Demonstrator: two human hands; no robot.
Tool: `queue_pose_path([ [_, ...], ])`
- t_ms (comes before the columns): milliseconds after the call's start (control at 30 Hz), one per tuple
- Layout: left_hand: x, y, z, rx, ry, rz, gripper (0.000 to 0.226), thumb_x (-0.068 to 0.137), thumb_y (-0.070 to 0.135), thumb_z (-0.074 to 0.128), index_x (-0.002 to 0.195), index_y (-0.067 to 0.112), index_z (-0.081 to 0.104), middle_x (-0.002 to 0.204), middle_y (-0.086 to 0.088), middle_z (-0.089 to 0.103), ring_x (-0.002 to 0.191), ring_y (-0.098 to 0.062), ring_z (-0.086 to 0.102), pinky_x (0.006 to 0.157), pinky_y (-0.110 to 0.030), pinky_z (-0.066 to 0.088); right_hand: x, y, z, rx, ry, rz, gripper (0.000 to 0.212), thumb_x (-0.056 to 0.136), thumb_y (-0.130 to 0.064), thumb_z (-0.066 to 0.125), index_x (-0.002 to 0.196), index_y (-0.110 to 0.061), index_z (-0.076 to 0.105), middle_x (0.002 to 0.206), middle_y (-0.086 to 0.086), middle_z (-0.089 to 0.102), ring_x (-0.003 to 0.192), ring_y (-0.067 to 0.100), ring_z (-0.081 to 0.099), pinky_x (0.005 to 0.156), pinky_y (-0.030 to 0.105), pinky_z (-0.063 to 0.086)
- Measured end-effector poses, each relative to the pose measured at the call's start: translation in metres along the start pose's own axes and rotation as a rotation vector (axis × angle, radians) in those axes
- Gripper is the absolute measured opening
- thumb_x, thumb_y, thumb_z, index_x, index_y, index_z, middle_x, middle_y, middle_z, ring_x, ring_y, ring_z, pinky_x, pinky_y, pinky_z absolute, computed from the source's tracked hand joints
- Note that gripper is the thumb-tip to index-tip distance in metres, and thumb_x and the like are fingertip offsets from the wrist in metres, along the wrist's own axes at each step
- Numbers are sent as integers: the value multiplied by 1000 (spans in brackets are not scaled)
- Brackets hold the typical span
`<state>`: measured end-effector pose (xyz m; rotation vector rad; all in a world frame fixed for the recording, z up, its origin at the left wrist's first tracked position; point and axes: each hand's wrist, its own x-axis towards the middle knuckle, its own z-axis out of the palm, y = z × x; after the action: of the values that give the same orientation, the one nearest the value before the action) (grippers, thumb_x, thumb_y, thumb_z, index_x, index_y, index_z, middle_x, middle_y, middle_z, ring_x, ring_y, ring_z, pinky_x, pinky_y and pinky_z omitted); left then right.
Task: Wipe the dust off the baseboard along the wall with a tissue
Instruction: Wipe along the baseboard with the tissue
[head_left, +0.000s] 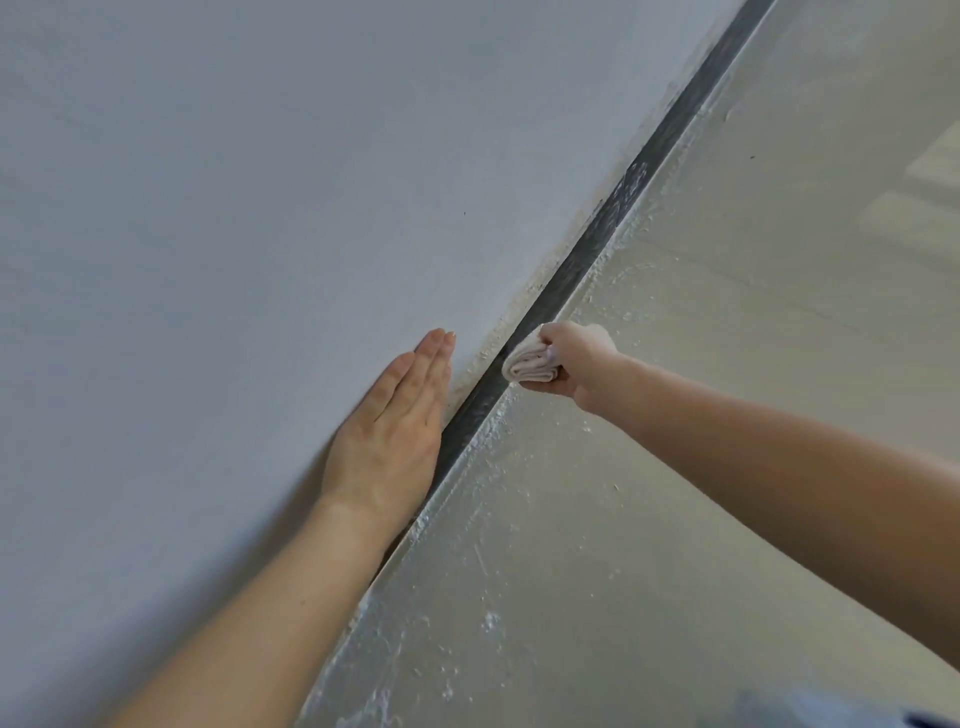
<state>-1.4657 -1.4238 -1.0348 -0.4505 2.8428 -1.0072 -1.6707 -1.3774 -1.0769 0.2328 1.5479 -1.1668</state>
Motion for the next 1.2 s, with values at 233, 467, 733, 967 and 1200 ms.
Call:
queue_pose_path([
  [233,3,6,9,31,68,8,64,88,-2,-12,144,-6,18,154,-14,22,143,-21,20,116,-38,-4,-13,-3,-10,-511,-38,-77,3,87,-3,53,85,-1,54,80,16,63,64,25,65,60,32,60],
  [467,32,22,23,108,88,-60,59,88,2,-5,146,-5,-1,158,-11,4,144,-20,-3,114,-40,-11,22,44,11,-480,-189,32,12,93,-5,48,82,-3,52,78,13,61,69,24,64,74,37,59],
  [733,37,30,16,111,38,-167,63,89,14,21,149,1,9,158,-7,4,144,-21,-1,116,-37,-9,51,40,18,-82,-274,79,14,95,-4,39,105,-4,49,103,17,58,83,27,62,70,34,59],
  [967,39,27,7,76,-37,-196,63,88,12,32,148,1,17,158,-6,12,145,-20,6,117,-33,-6,75,7,-18,324,-51,67,32,93,-13,51,122,0,55,114,22,65,89,30,69,68,37,61],
  [1200,37,27,6,125,-43,-148,67,89,14,27,150,2,2,159,-7,-3,146,-20,-4,116,-34,-9,33,62,2,55,-310,267,5,91,-2,50,96,-4,48,110,26,60,93,36,66,75,39,58],
])
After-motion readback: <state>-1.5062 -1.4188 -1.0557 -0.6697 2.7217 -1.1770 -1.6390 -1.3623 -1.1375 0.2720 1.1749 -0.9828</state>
